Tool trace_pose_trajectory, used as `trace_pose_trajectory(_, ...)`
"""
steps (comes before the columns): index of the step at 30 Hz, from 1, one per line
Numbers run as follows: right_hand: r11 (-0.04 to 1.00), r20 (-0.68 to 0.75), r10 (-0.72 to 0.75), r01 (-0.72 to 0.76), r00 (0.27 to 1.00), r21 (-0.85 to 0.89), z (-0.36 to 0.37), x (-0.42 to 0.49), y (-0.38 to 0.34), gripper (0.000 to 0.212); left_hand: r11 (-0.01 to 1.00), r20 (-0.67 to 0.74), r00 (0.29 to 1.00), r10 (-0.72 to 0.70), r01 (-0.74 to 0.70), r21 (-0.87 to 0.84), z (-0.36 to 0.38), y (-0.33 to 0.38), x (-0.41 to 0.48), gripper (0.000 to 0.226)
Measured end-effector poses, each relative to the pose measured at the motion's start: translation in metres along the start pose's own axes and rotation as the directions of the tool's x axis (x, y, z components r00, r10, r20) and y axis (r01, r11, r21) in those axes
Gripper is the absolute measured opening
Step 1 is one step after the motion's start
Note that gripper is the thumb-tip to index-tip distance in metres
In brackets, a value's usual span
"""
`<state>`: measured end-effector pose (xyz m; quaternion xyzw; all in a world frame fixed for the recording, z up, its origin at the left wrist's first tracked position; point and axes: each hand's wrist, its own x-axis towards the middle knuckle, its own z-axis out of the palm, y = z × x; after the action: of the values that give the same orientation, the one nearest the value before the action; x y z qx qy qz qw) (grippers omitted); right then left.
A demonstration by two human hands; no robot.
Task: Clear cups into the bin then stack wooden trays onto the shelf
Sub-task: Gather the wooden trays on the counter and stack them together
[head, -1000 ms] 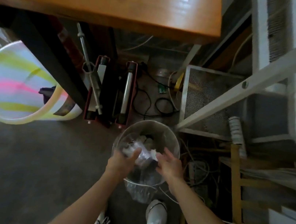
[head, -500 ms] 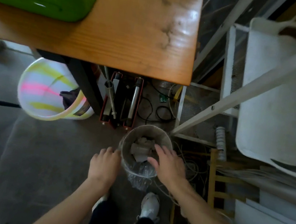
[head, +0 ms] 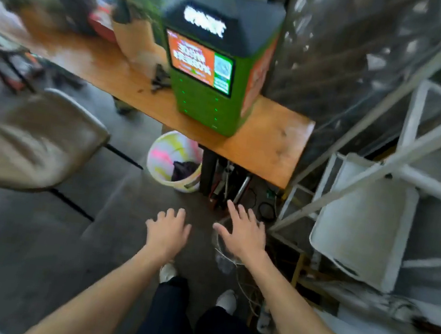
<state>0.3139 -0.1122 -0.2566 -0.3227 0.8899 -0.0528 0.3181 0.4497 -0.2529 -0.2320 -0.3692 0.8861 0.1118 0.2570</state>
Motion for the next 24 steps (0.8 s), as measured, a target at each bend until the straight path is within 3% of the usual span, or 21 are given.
trace_pose_trajectory(9, 0.951, -0.14, -0.284, 0.26, 0.949, -0.169, -0.129, -0.04, -0.14, 0.073, 0.974, -0.221, 0.96, -0.174, 0.134, -0.185, -0.147, -0.111, -0.092, 0.045)
trace_pose_trajectory(15, 0.861, -0.16, -0.481, 0.43, 0.862, -0.273, -0.187, -0.029, -0.309, 0.063, 0.949, -0.296, 0.912, -0.283, 0.222, -0.225, -0.224, -0.254, -0.112, 0.046)
trace_pose_trajectory(24, 0.733, -0.25, -0.662, 0.543, 0.706, -0.409, -0.211, -0.019, -0.571, 0.069, 0.851, -0.412, 0.747, -0.521, 0.422, -0.312, -0.323, -0.468, -0.151, 0.046)
